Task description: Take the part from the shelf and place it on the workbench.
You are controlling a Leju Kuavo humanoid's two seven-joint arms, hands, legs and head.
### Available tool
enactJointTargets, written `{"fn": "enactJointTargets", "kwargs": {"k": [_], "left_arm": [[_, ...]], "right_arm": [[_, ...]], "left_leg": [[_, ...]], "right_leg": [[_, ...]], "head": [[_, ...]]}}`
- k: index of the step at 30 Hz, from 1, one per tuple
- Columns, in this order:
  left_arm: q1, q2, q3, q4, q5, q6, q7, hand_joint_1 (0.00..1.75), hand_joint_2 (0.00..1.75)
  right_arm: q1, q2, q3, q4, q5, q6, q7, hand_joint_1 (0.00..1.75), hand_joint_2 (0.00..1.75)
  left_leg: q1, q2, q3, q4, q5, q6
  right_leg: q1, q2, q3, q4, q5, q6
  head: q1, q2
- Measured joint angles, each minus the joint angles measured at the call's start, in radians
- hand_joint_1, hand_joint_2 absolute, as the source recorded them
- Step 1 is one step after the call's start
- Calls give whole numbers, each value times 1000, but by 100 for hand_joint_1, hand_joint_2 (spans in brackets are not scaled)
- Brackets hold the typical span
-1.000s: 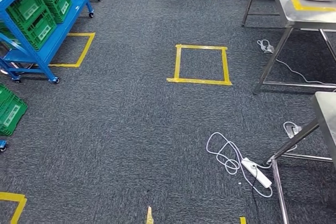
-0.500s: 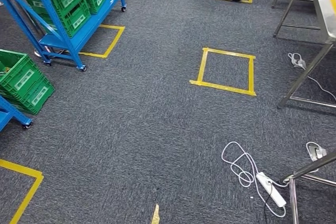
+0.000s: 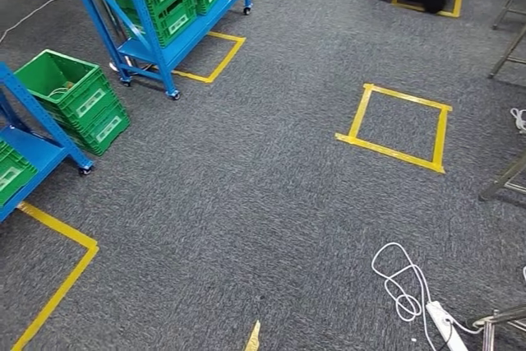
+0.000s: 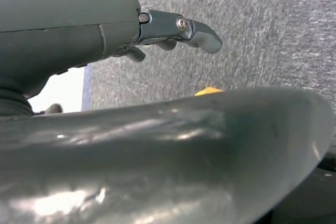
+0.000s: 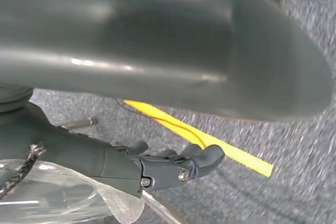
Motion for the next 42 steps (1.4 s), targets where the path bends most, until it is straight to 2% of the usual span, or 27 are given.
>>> {"fn": "enactJointTargets", "kwargs": {"k": [2, 4, 6, 7, 8, 9, 11, 13, 15, 16, 17, 19, 21, 22, 23, 24, 26, 28, 30, 31, 33, 35, 37, 38, 39, 40, 42], "left_arm": [[0, 0, 0, 0, -1, 2, 0, 0, 0], [-1, -1, 0, 0, -3, 3, 0, 0, 0], [-1, 0, 0, 0, -4, 3, -1, 0, 0], [0, 0, 0, 0, -5, 3, -1, 0, 0], [0, 0, 0, 0, -5, 3, -1, 0, 0], [1, 0, 0, 0, -6, 3, -2, 0, 0], [0, 1, 0, 0, -9, 3, -4, 0, 0], [0, 1, 0, 0, -11, 5, -6, 0, 0], [2, 1, 1, 0, -12, 6, -8, 0, 0], [4, 1, 1, 0, -13, 7, -8, 0, 0], [4, 1, 1, 0, -14, 7, -9, 0, 0], [1, -1, 1, 0, -15, 8, -9, 0, 0], [0, -1, 2, 0, -18, 8, -9, 0, 0], [0, -1, 2, 0, -19, 9, -10, 0, 0], [0, -1, 2, 0, -21, 9, -10, 0, 0], [1, -1, 2, 0, -21, 9, -10, 0, 0], [-1, 0, 3, 0, -22, 10, -11, 0, 0], [-2, 1, 3, 0, -23, 10, -11, 0, 0], [0, 3, 3, 0, -24, 11, -11, 0, 0], [2, 4, 4, 0, -24, 12, -11, 0, 0], [2, 6, 5, 0, -25, 13, -10, 0, 0], [0, 7, 5, 0, -26, 15, -10, 0, 0], [2, 7, 5, 0, -27, 16, -10, 0, 0], [4, 8, 6, 0, -28, 16, -10, 0, 0], [6, 8, 6, 0, -29, 18, -10, 0, 0], [7, 9, 7, 0, -30, 19, -10, 0, 0], [5, 12, 7, 0, -33, 20, -10, 0, 0]], "right_arm": [[-1, -1, -1, -1, -2, 2, 0, 0, 0], [0, -2, -1, -2, -2, 3, 0, 0, 0], [4, -2, -1, -2, 0, 3, 2, 0, 0], [5, -2, -1, -2, 2, 3, 4, 0, 0], [5, -2, -1, -2, 3, 3, 5, 0, 0], [4, -2, -1, -2, 5, 3, 6, 0, 0], [3, -2, -2, -2, 7, 4, 6, 0, 0], [2, -2, -2, -2, 8, 6, 6, 0, 0], [-2, -2, -2, -2, 9, 9, 5, 0, 0], [-4, -2, -2, -2, 9, 10, 5, 0, 0], [-6, -2, -3, -2, 9, 10, 5, 0, 0], [-6, -2, -5, -2, 10, 12, 5, 0, 0], [-3, -2, -8, -2, 10, 13, 5, 0, 87], [-1, -2, -9, -2, 10, 13, 5, 0, 131], [0, -2, -9, -2, 10, 13, 5, 0, 175], [0, -2, -10, -2, 10, 13, 5, 0, 175], [0, -1, -11, -2, 10, 14, 5, 0, 175], [-1, 0, -11, -1, 12, 15, 7, 0, 175], [-2, 1, -12, -1, 14, 15, 12, 0, 175], [-2, 2, -12, -1, 15, 15, 15, 0, 175], [-1, 4, -12, -2, 18, 15, 17, 0, 175], [2, 5, -12, -2, 20, 15, 19, 0, 175], [5, 6, -12, -2, 22, 15, 22, 0, 175], [5, 6, -12, -2, 23, 15, 24, 0, 175], [4, 7, -12, -2, 24, 15, 25, 0, 175], [4, 8, -12, -2, 25, 16, 26, 0, 175], [2, 14, -12, -1, 26, 18, 29, 0, 175]], "left_leg": [[-1, 34, -18, 40, -27, -9], [-1, 89, -70, 152, -89, -18], [2, 107, -126, 267, -131, -23], [2, 110, -133, 283, -126, -23], [2, 114, -121, 259, -102, -21], [1, 122, -92, 200, -65, -16], [-7, 162, -26, 69, -11, -1], [-17, 188, 1, 12, -5, 9], [-17, 174, 3, 2, -5, 15], [-13, 163, 6, -5, -2, 19], [-9, 153, 10, -12, 2, 23], [-4, 130, 15, -19, 6, 28], [-3, 105, 15, -19, 6, 29], [-3, 92, 16, -18, 5, 29], [-2, 79, 18, -18, 3, 28], [-1, 65, 22, -16, 1, 25], [1, 40, 25, -10, -7, 14], [0, 21, 18, -1, -10, 4], [2, 4, 11, 1, -8, -4], [2, 9, 8, 5, -12, -9], [1, 51, -15, 56, -45, -18], [2, 98, -75, 182, -106, -26], [3, 110, -126, 283, -137, -26], [2, 113, -127, 282, -123, -23], [0, 117, -109, 246, -94, -16], [-5, 130, -77, 181, -55, -6], [-19, 175, -17, 60, -12, 19]], "right_leg": [[-1, -24, 3, -4, 2, -12], [2, -51, 6, -5, -1, -21], [6, -82, 9, -5, -6, -25], [8, -97, 11, -5, -8, -26], [9, -110, 14, -5, -11, -26], [11, -122, 19, -5, -14, -26], [14, -141, 28, -6, -22, -21], [18, -161, 33, -6, -30, -12], [20, -180, 39, -10, -34, -3], [19, -172, 40, -6, -42, 2], [18, -151, 32, 14, -57, 6], [15, -91, -18, 120, -111, 12], [12, -66, -89, 246, -153, 16], [12, -64, -110, 272, -148, 18], [11, -62, -113, 258, -122, 19], [9, -58, -98, 210, -80, 20], [2, -24, -46, 78, -10, 24], [-2, 7, -14, 16, 5, 18], [0, 0, -9, 12, 1, 3], [0, -10, -7, 11, 2, -3], [-1, -33, -4, 7, 3, -14], [3, -61, -2, 7, -1, -23], [8, -91, 0, 7, -6, -27], [11, -104, 2, 7, -8, -28], [15, -115, 5, 7, -10, -29], [18, -126, 9, 7, -12, -30], [25, -147, 14, 6, -19, -28]], "head": [[-5, 0], [-12, 0], [-13, 0], [-13, 0], [-13, 0], [-13, 0], [-13, 0], [-13, 0], [-13, 0], [-11, 0], [-9, 0], [-3, 0], [-1, 0], [-1, 0], [-1, 0], [-1, 0], [0, 0], [1, 0], [0, 0], [-1, 0], [-7, 0], [-13, 0], [-14, 0], [-14, 0], [-14, 0], [-14, 0], [-13, 0]]}}
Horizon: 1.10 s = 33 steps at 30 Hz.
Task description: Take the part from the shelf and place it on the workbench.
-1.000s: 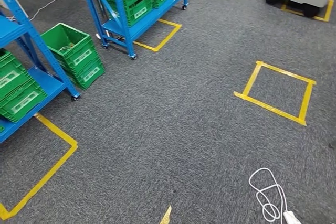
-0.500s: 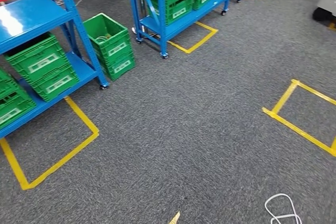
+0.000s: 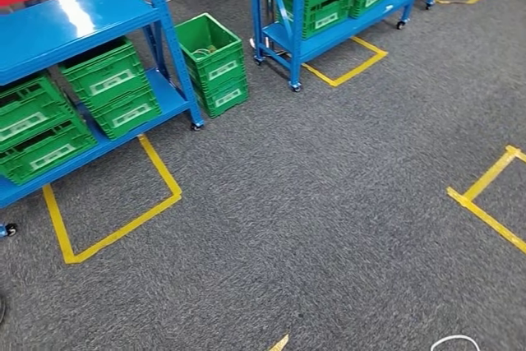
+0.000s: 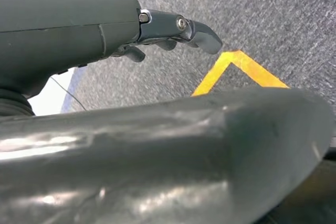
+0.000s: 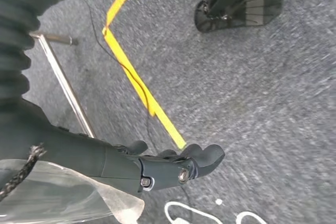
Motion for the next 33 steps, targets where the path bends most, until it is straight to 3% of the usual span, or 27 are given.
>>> {"fn": "enactJointTargets", "kwargs": {"k": [2, 4, 6, 8, 10, 11, 12, 13, 15, 17, 19, 21, 24, 25, 26, 27, 28, 30, 32, 33], "left_arm": [[0, 3, 0, 0, -4, 2, 0, 0, 0], [6, 3, 1, 0, -7, 4, 1, 0, 0], [9, 2, 2, 0, -9, 5, 1, 0, 0], [6, 2, 4, 0, -9, 4, 1, 0, 0], [5, 1, 5, 0, -9, 4, 1, 0, 0], [6, 1, 6, 0, -9, 4, 1, 0, 0], [7, 1, 7, 0, -9, 4, 1, 0, 0], [7, 1, 7, 0, -9, 4, 1, 0, 0], [5, 2, 9, 0, -14, 2, 1, 0, 0], [4, 4, 9, 0, -26, 0, 2, 0, 0], [6, 6, 9, 0, -36, -1, 2, 0, 0], [7, 7, 9, 0, -39, 2, 3, 0, 0], [4, 9, 9, 0, -40, 5, 3, 0, 0], [4, 9, 9, 0, -39, 6, 3, 0, 0], [6, 9, 9, 0, -38, 7, 3, 0, 0], [8, 10, 10, 0, -37, 7, 3, 0, 0], [9, 10, 10, 0, -35, 9, 3, 0, 0], [9, 11, 13, 0, -32, 11, 3, 0, 0], [7, 12, 16, 0, -30, 13, 3, 0, 0], [7, 12, 17, 0, -30, 13, 3, 0, 0]], "right_arm": [[-2, 5, 0, 0, 1, 2, 4, 0, 175], [-6, 9, 0, 0, 2, 3, 7, 0, 175], [-9, 11, -1, 0, 2, 2, 7, 0, 175], [-8, 11, -1, 0, 2, 2, 7, 0, 175], [-3, 11, -2, 0, 3, 2, 9, 0, 175], [-1, 11, -2, 0, 2, 2, 10, 0, 175], [0, 11, -2, 0, 2, 2, 10, 0, 175], [1, 11, -2, 0, 2, 2, 10, 0, 175], [1, 11, -2, 0, 2, 2, 10, 0, 175], [0, 12, -2, 0, 3, 2, 11, 0, 175], [-1, 13, -2, 0, 3, 3, 12, 0, 175], [-2, 14, -2, 0, 3, 3, 13, 0, 175], [2, 14, -2, 0, 3, 4, 13, 0, 175], [3, 14, -3, 0, 3, 4, 13, 0, 175], [3, 14, -3, 0, 3, 5, 13, 0, 175], [3, 14, -3, 0, 3, 6, 14, 0, 175], [2, 14, -2, 0, 3, 7, 14, 0, 175], [1, 17, -2, 0, 4, 9, 14, 0, 175], [1, 20, -2, 0, 4, 10, 16, 0, 175], [0, 21, -2, 0, 4, 10, 16, 0, 175]], "left_leg": [[-10, 20, 17, -44, 2, 12], [-8, 0, 19, -57, 9, 14], [2, -21, 27, -75, 20, 17], [7, -44, 29, -81, 26, 19], [9, -70, 28, -81, 26, 18], [10, -83, 30, -80, 25, 17], [13, -97, 32, -79, 24, 15], [16, -111, 34, -77, 22, 11], [19, -135, 31, -64, 14, -3], [20, -155, 22, -52, 10, -15], [23, -169, 16, -49, 11, -22], [23, -142, 2, -17, -11, -31], [24, -75, -83, 158, -96, -43], [25, -68, -110, 211, -112, -44], [25, -64, -122, 234, -109, -43], [25, -61, -115, 216, -86, -40], [23, -55, -90, 164, -50, -33], [10, -9, -28, 33, 6, -11], [-3, 29, 0, -32, 16, 4], [-5, 26, 1, -37, 13, 5]], "right_leg": [[3, -22, 3, -1, -4, 5], [3, -39, 8, 0, -9, 13], [4, 0, -10, 37, -34, 23], [2, 61, -70, 150, -86, 31], [-4, 81, -133, 262, -118, 39], [-7, 83, -145, 274, -107, 42], [-11, 84, -137, 246, -77, 46], [-16, 92, -111, 183, -34, 51], [-26, 132, -54, 60, 16, 57], [-28, 157, -28, 14, 18, 48], [-26, 139, -23, 11, 19, 31], [-27, 118, -19, 9, 20, 19], [-24, 77, -15, 8, 14, 6], [-23, 63, -14, 8, 12, 5], [-21, 50, -12, 8, 9, 4], [-19, 38, -9, 8, 6, 4], [-17, 27, -5, 8, 3, 4], [-13, 7, 3, 7, -5, 8], [-9, -14, 7, 5, -12, 16], [-7, -25, 12, 3, -14, 21]], "head": [[0, 0], [-2, 0], [1, 0], [7, 0], [8, 0], [8, 0], [8, 0], [8, 0], [10, 0], [12, 0], [12, 0], [8, 0], [0, 0], [0, 0], [0, 0], [0, 0], [-1, 0], [0, 0], [-2, 0], [-3, 0]]}}
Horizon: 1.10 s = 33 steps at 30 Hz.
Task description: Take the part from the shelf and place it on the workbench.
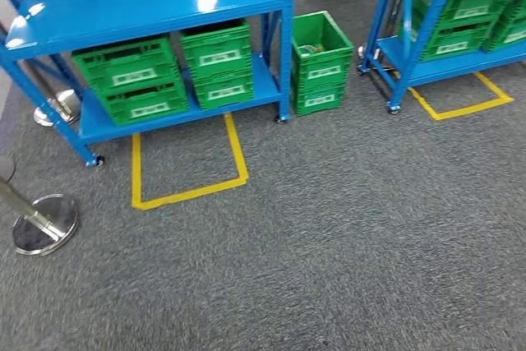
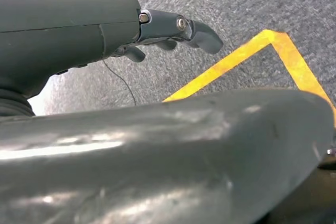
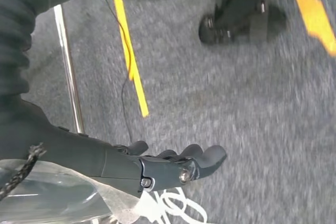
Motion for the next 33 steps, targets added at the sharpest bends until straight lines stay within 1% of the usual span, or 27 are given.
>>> {"fn": "enactJointTargets", "kwargs": {"k": [1, 2, 4, 5, 6, 7, 8, 9, 10, 11, 12, 13, 15, 16, 17, 19, 21, 22, 23, 24, 25, 26, 27, 29, 30, 32, 33], "left_arm": [[2, 0, 1, 0, 0, 1, 0, 0, 0], [4, 0, 3, 0, -1, 2, 1, 0, 0], [6, -1, 5, 0, -2, 4, 1, 0, 0], [5, -2, 5, 0, -2, 4, 1, 0, 0], [4, -3, 5, 0, -3, 5, 1, 0, 0], [3, -3, 5, 0, -3, 5, 1, 0, 0], [3, -3, 6, 0, -4, 5, 1, 0, 0], [4, -3, 6, 0, -4, 5, 1, 0, 0], [5, -3, 6, 0, -5, 5, 1, 0, 0], [5, -4, 6, 0, -6, 4, 1, 0, 0], [5, -4, 6, 0, -8, 3, 1, 0, 0], [4, -4, 6, 0, -10, 2, 1, 0, 0], [3, -3, 6, 0, -11, 0, 1, 0, 0], [4, -2, 6, 0, -11, 0, 1, 0, 0], [5, -2, 6, 0, -11, 0, 1, 0, 0], [5, -1, 7, 0, -11, 0, 1, 0, 0], [3, -1, 6, 0, -11, -1, 1, 0, 0], [2, -1, 6, 0, -11, -1, 1, 0, 0], [3, -1, 6, 0, -12, -1, 1, 0, 0], [5, 0, 7, 0, -12, -1, 1, 0, 0], [6, 0, 7, 0, -13, -1, 0, 0, 0], [7, 0, 7, 0, -14, -1, 0, 0, 0], [7, 0, 7, 0, -15, -1, -1, 0, 0], [4, 0, 7, 0, -18, 0, -3, 0, 0], [2, 0, 8, 0, -19, 0, -4, 0, 0], [4, 0, 8, 0, -22, 1, -5, 0, 0], [6, 0, 8, 0, -23, 2, -5, 0, 0]], "right_arm": [[-2, 1, 0, 0, 0, 0, 1, 0, 175], [-4, 2, 0, 0, 1, 1, 1, 0, 175], [-7, 3, -1, 0, 3, 1, 1, 0, 175], [-7, 3, -1, 0, 3, 1, 1, 0, 175], [-6, 2, -1, 0, 2, 2, 1, 0, 175], [-4, 2, -2, 0, 2, 2, 1, 0, 175], [-2, 2, -2, 0, 1, 2, 2, 0, 175], [0, 2, -3, 0, 1, 2, 2, 0, 175], [1, 2, -3, 0, 1, 2, 3, 0, 175], [1, 2, -3, 0, 0, 2, 3, 0, 175], [1, 2, -4, 0, 0, 2, 4, 0, 175], [1, 3, -4, 0, 1, 3, 4, 0, 175], [0, 3, -4, 0, 2, 3, 5, 0, 175], [0, 3, -4, 0, 2, 3, 5, 0, 175], [0, 3, -4, 0, 2, 3, 6, 0, 175], [1, 4, -4, 0, 2, 3, 6, 0, 175], [4, 4, -4, 0, 3, 3, 5, 0, 175], [5, 4, -5, 0, 3, 3, 5, 0, 175], [6, 4, -5, 0, 3, 3, 5, 0, 175], [5, 4, -5, 0, 3, 3, 4, 0, 175], [4, 4, -5, 0, 3, 4, 3, 0, 175], [3, 4, -5, 0, 2, 4, 2, 0, 175], [3, 4, -5, 0, 1, 5, 1, 0, 175], [3, 4, -5, 0, -1, 4, 2, 0, 175], [2, 4, -6, 0, -2, 4, 4, 0, 175], [-2, 4, -6, 0, -1, 4, 7, 0, 87], [-5, 4, -6, 0, 0, 4, 8, 0, 44]], "left_leg": [[3, -13, 2, -6, 3, 1], [6, -25, 6, -14, 7, 3], [15, -49, 15, -31, 16, 8], [17, -61, 16, -33, 18, 9], [18, -74, 15, -34, 18, 11], [19, -88, 15, -33, 18, 12], [19, -102, 16, -33, 17, 12], [20, -116, 19, -33, 16, 11], [21, -130, 21, -32, 14, 9], [23, -143, 23, -29, 11, 4], [23, -155, 23, -24, 7, -2], [22, -166, 21, -18, 3, -7], [22, -184, 13, -10, 0, -18], [23, -193, 11, -9, 1, -21], [24, -191, 9, -6, -1, -25], [24, -152, -9, 38, -29, -35], [25, -104, -65, 155, -89, -46], [28, -95, -98, 220, -114, -49], [30, -91, -120, 264, -125, -51], [32, -89, -127, 275, -115, -51], [32, -86, -116, 249, -89, -49], [31, -76, -87, 188, -50, -44], [27, -55, -55, 120, -18, -37], [15, -13, -8, 21, 9, -22], [10, -3, -3, 5, 5, -17], [11, -21, 0, -5, 4, -10], [15, -31, 3, -11, 7, -6]], "right_leg": [[1, -12, 3, -3, -2, 4], [0, -8, 7, -1, -7, 9], [-2, 43, -15, 49, -38, 18], [-5, 78, -42, 103, -64, 21], [-6, 99, -81, 172, -90, 25], [-7, 107, -117, 232, -107, 28], [-7, 109, -144, 268, -109, 31], [-7, 110, -153, 266, -88, 33], [-9, 113, -141, 222, -49, 34], [-11, 123, -115, 155, -5, 36], [-15, 145, -88, 87, 26, 37], [-18, 164, -64, 39, 42, 35], [-19, 186, -46, 9, 39, 24], [-18, 177, -42, 8, 40, 15], [-19, 166, -41, 7, 40, 9], [-20, 143, -36, 3, 40, -3], [-19, 116, -32, 3, 36, -12], [-18, 101, -30, 3, 33, -13], [-17, 87, -28, 3, 31, -14], [-17, 74, -25, 3, 27, -14], [-16, 63, -21, 3, 24, -13], [-16, 52, -16, 3, 21, -12], [-15, 42, -13, 2, 17, -10], [-11, 22, -6, 2, 7, 0], [-9, 12, -5, 0, 3, 6], [-8, -6, 7, -6, -2, 17], [-8, 2, 11, -2, -10, 22]], "head": [[-1, 0], [1, 0], [5, 0], [8, 0], [10, 0], [11, 0], [12, 0], [12, 0], [12, 0], [12, 0], [13, 0], [13, 0], [13, 0], [12, 0], [12, 0], [7, 0], [2, 0], [1, 0], [1, 0], [1, 0], [1, 0], [1, 0], [1, 0], [1, 0], [1, 0], [0, 0], [3, 0]]}}
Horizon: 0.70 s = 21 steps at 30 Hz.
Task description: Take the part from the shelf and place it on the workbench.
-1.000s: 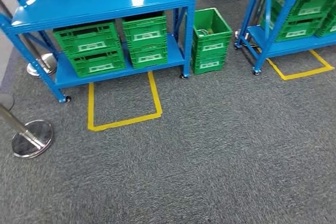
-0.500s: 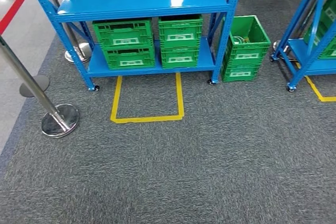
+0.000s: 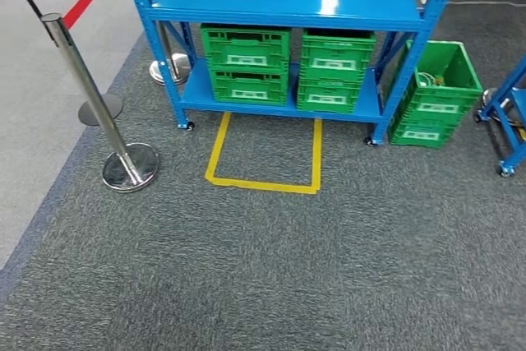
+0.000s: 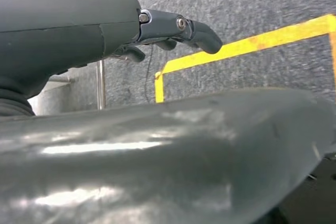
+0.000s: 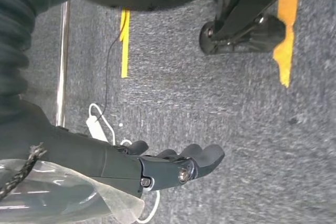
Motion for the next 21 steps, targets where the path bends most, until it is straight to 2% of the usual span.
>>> {"fn": "enactJointTargets", "kwargs": {"k": [1, 3, 4, 5, 6, 7, 9, 10, 11, 15, 17, 19, 20, 21], "left_arm": [[1, 0, 0, 0, -1, 0, 0, 0, 0], [-2, -2, 1, 0, -5, 1, 0, 0, 0], [-3, -2, 1, 0, -6, 2, 0, 0, 0], [-4, -2, 2, 0, -7, 2, 0, 0, 0], [-4, -3, 4, 0, -8, 3, 0, 0, 0], [-4, -2, 6, 0, -9, 3, 0, 0, 0], [-3, -3, 10, 0, -10, 3, -1, 0, 0], [-4, -3, 13, 0, -10, 3, -2, 0, 0], [-5, -3, 15, 0, -11, 3, -2, 0, 0], [-6, -2, 23, 0, -12, 4, -4, 0, 0], [-7, -2, 25, 0, -14, 4, -6, 0, 0], [-7, -1, 25, 0, -19, 5, -8, 0, 0], [-7, -1, 25, 0, -22, 5, -8, 0, 0], [-6, -1, 26, 0, -25, 5, -8, 0, 0]], "right_arm": [[-2, 0, 0, 0, 0, 0, 0, 0, 0], [-3, 0, -3, 0, -4, 5, 0, 0, 0], [-2, 0, -5, 0, -8, 10, -1, 0, 0], [-1, 0, -7, 0, -11, 14, -1, 0, 0], [0, 0, -10, 0, -13, 17, -2, 0, 0], [1, 0, -12, 0, -14, 19, -4, 0, 0], [1, 0, -16, 0, -14, 18, -8, 0, 0], [0, 0, -17, 0, -13, 16, -10, 0, 0], [-1, 0, -18, 0, -13, 15, -11, 0, 0], [-1, 0, -19, -1, -5, 3, -11, 0, 175], [-1, 0, -19, -1, 8, -8, -8, 0, 175], [-1, 0, -15, -1, 35, -16, 5, 0, 175], [0, 0, -11, -1, 49, -20, 14, 0, 175], [1, 0, -7, -1, 55, -24, 24, 0, 175]], "left_leg": [[4, -9, 4, -6, 4, 5], [8, -26, 8, -12, 6, 13], [8, -35, 9, -12, 5, 16], [7, -43, 10, -12, 3, 17], [7, -50, 13, -11, 1, 18], [7, -56, 17, -11, -3, 16], [7, -64, 28, -9, -13, 10], [6, -67, 32, -5, -19, 5], [4, -69, 32, -3, -22, 0], [4, -70, 28, 9, -33, -14], [7, -66, 5, 66, -69, -27], [14, -64, -54, 188, -124, -40], [19, -63, -82, 243, -140, -46], [24, -62, -99, 271, -138, -52]], "right_leg": [[-1, 22, -5, 21, -15, 4], [-2, 81, -59, 128, -68, 8], [-2, 98, -98, 197, -94, 9], [-2, 105, -133, 250, -105, 11], [-2, 107, -155, 272, -98, 11], [-2, 107, -157, 251, -67, 11], [-3, 109, -115, 129, 19, 9], [-3, 110, -89, 66, 48, 7], [-2, 112, -71, 27, 61, 3], [-2, 115, -58, 7, 59, -17], [-6, 111, -53, 3, 57, -27], [-6, 106, -49, 3, 53, -35], [-6, 104, -47, 3, 51, -38], [-7, 103, -45, 3, 50, -40]], "head": [[3, 0], [9, 0], [10, 0], [11, 0], [10, 0], [10, 0], [11, 0], [11, 0], [11, 0], [7, 0], [2, 0], [-2, 0], [-2, 0], [-2, 0]]}}
